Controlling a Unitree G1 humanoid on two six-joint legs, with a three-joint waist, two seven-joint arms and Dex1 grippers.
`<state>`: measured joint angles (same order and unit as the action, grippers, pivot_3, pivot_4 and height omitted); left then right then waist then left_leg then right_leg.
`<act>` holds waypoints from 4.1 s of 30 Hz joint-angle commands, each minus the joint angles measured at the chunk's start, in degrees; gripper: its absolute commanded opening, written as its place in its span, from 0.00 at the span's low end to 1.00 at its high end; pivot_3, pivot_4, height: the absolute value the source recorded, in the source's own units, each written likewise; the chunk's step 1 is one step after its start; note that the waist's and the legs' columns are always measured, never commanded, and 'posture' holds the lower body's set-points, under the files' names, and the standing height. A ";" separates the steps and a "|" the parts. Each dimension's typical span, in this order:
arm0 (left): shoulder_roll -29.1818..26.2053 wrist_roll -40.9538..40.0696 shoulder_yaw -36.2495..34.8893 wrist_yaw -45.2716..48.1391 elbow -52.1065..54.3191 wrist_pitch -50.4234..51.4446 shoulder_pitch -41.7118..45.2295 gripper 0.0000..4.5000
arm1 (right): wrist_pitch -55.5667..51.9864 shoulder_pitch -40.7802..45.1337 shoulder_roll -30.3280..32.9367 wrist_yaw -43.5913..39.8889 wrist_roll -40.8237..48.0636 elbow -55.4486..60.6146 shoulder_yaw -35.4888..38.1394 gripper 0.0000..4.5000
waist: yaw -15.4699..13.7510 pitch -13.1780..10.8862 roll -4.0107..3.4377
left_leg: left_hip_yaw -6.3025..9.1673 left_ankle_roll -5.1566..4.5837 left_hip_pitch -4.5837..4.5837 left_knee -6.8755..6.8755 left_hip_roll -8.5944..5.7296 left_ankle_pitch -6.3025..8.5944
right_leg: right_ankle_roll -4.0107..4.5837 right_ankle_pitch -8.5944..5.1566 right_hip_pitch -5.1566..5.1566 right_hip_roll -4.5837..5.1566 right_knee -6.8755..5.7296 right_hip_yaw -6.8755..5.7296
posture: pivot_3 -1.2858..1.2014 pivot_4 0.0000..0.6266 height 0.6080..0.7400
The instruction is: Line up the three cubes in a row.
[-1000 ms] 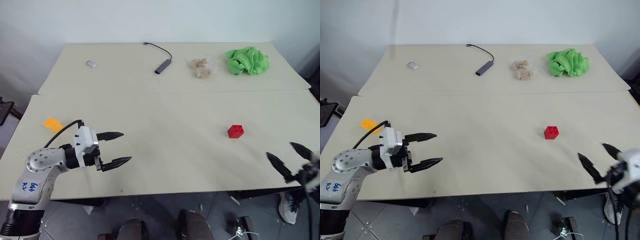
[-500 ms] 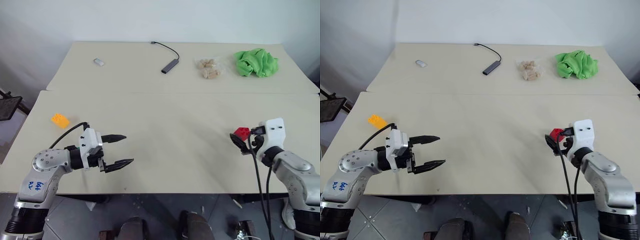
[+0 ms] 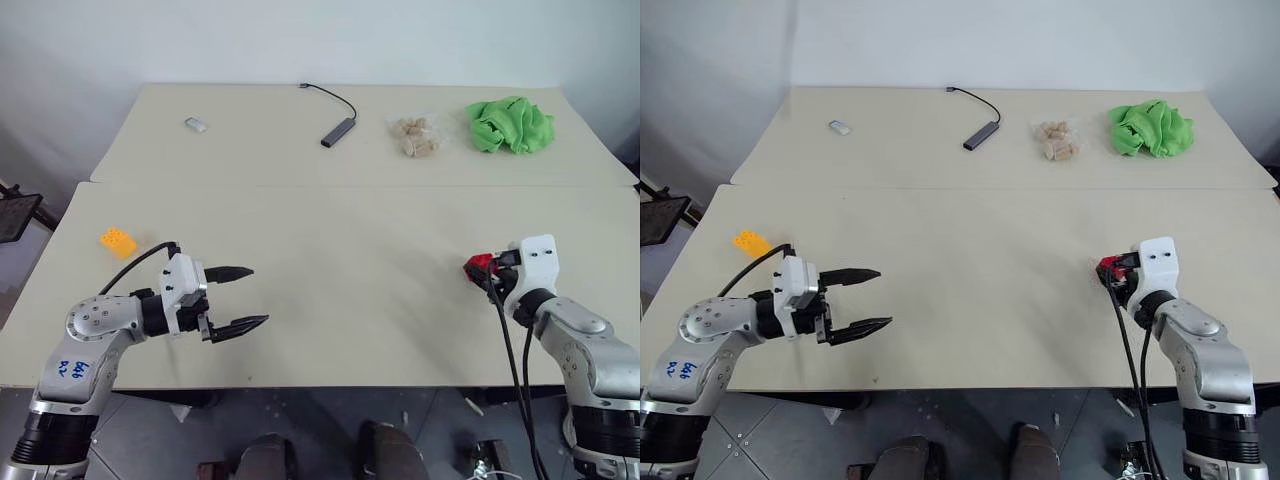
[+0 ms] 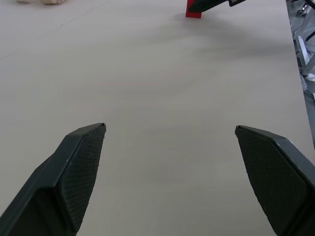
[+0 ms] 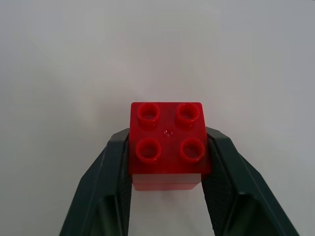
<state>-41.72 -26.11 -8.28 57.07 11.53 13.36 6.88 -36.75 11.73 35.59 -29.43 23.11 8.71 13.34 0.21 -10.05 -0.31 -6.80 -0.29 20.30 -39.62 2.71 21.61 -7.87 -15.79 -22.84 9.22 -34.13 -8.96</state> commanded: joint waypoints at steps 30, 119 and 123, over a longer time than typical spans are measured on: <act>9.58 -10.21 -31.50 -13.30 2.52 -3.63 -17.58 1.00 | 37.88 18.89 -2.91 -52.52 2.62 -18.55 -14.98 0.99 | 1.31 -0.07 0.01 | 0.27 0.08 0.10 -0.23 0.08 0.05 | -0.01 0.03 -0.01 0.00 -0.21 -0.18 | 0.52 0.24 1.00; 6.65 -4.94 -29.98 -6.44 -10.34 -11.21 -13.11 1.00 | 32.69 3.50 -6.20 -42.27 14.32 3.21 -13.73 1.00 | -0.10 -0.17 0.30 | 0.59 -0.02 0.11 -0.49 0.06 0.24 | 0.10 -0.03 -0.47 0.18 -0.80 -0.09 | 0.52 0.24 1.00; 18.43 -7.89 -41.08 -21.40 -4.07 -12.05 -22.02 1.00 | 34.09 5.64 -6.78 -40.18 11.67 3.51 -14.16 1.00 | -0.11 -0.14 0.33 | 0.54 -0.10 0.05 -0.56 0.02 0.28 | 0.07 0.00 -0.31 0.25 -0.66 -0.02 | 0.52 0.24 1.00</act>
<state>-25.03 -32.05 -45.79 40.88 4.24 1.89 -13.04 -3.77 16.63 29.10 -70.92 35.13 10.80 -1.91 0.10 -10.19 0.02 -6.27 -0.40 20.34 -40.18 2.72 21.90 -7.80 -15.79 -23.15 9.47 -34.79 -8.99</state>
